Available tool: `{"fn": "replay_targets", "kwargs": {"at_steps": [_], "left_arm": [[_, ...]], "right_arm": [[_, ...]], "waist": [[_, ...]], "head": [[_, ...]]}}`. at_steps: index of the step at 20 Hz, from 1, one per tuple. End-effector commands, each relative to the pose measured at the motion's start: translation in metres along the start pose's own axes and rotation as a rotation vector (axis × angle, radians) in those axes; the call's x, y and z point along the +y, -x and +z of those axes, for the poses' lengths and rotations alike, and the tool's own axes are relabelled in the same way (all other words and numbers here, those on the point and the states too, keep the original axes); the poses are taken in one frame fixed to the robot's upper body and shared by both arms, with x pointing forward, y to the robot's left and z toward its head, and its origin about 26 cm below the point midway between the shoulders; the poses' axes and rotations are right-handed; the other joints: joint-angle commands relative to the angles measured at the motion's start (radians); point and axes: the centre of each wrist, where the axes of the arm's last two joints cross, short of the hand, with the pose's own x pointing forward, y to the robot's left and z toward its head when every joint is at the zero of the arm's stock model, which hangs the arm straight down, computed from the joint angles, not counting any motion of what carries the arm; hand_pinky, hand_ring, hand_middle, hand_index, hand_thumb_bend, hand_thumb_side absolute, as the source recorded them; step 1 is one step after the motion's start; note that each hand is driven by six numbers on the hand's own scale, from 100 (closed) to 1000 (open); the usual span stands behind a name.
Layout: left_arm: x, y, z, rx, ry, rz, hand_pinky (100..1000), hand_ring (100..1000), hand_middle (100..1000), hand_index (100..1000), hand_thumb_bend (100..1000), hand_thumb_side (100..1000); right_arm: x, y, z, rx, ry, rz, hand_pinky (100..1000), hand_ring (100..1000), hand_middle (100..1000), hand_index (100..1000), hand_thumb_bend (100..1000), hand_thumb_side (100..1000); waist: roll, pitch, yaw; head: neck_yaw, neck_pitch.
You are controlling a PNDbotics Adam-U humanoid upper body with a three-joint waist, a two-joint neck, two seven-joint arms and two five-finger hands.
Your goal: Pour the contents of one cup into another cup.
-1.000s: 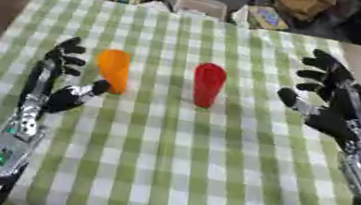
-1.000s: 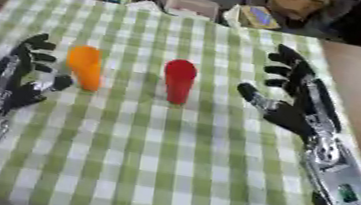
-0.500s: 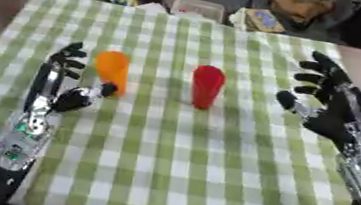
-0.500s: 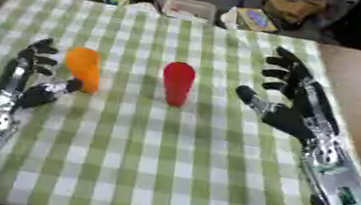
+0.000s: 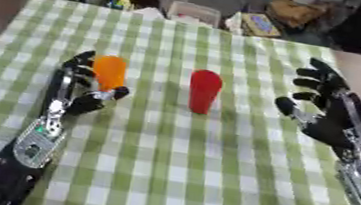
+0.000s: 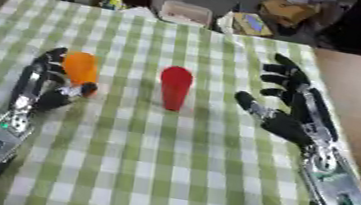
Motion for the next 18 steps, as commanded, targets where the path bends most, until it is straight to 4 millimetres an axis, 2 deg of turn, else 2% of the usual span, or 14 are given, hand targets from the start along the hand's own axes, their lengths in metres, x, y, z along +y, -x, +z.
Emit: {"fn": "replay_targets", "kwargs": {"at_steps": [1, 12, 18], "left_arm": [[0.003, -0.009, -0.010, -0.034, -0.016, 0.006, 587, 649, 650, 877, 1000, 573], [0.005, -0.013, -0.021, -0.045, 0.006, -0.068, 555, 619, 616, 863, 989, 584], [0.005, -0.013, -0.024, -0.041, 0.029, -0.099, 504, 568, 559, 862, 914, 562]], "right_arm": [[-0.003, -0.010, -0.006, -0.036, 0.001, 0.004, 698, 802, 784, 951, 653, 358], [-0.002, -0.010, -0.006, -0.033, -0.003, -0.001, 697, 800, 779, 951, 651, 362], [-0.001, -0.010, -0.006, -0.033, -0.006, -0.003, 697, 798, 776, 951, 649, 361]], "waist": [[-0.001, -0.017, -0.003], [-0.003, -0.019, -0.006], [-0.005, -0.018, -0.005]], "head": [[0.002, -0.010], [0.003, -0.012], [0.005, -0.013]]}}
